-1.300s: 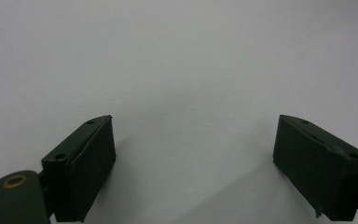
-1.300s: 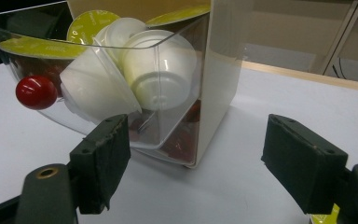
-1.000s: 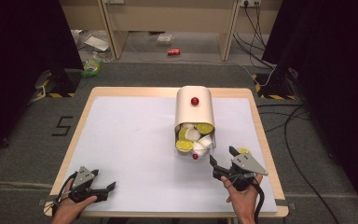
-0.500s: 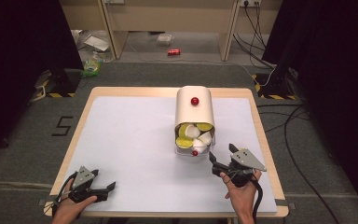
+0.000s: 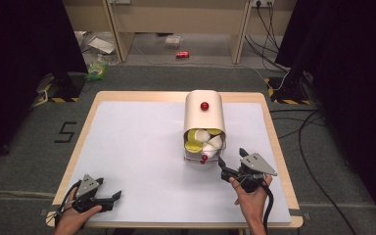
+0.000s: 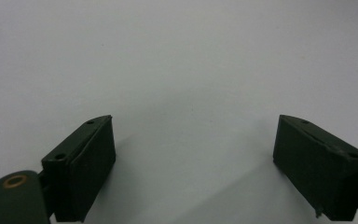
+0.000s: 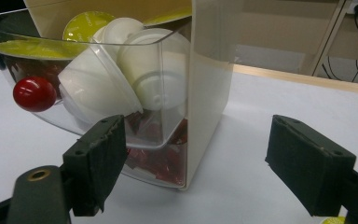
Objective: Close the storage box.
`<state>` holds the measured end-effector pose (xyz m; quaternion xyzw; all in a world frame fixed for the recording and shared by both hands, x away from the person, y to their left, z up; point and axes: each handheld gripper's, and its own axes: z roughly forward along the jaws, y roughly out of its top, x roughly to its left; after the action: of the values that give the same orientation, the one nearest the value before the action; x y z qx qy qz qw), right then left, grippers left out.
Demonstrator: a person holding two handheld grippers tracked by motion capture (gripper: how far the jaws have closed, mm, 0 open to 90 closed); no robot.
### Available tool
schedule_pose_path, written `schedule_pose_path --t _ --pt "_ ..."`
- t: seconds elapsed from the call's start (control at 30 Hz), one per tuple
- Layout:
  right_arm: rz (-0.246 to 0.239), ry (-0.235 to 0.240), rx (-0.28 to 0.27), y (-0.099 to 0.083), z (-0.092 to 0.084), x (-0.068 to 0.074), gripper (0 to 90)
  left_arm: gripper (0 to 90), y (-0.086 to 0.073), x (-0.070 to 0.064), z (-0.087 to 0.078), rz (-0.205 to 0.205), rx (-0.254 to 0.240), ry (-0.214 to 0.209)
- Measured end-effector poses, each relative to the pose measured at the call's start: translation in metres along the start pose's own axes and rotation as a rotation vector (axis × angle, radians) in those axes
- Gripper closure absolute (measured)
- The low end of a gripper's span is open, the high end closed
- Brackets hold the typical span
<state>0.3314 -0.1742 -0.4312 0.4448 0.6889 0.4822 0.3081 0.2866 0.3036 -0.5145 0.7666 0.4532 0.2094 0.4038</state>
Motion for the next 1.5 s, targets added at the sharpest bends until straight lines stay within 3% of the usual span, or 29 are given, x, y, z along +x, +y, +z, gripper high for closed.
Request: schedule_pose_path --t 1.5 --pt "0.009 -0.023 -0.001 0.008 0.026 -0.008 17.8 12.4 -0.001 0.000 0.000 -0.002 -0.005 -0.001"
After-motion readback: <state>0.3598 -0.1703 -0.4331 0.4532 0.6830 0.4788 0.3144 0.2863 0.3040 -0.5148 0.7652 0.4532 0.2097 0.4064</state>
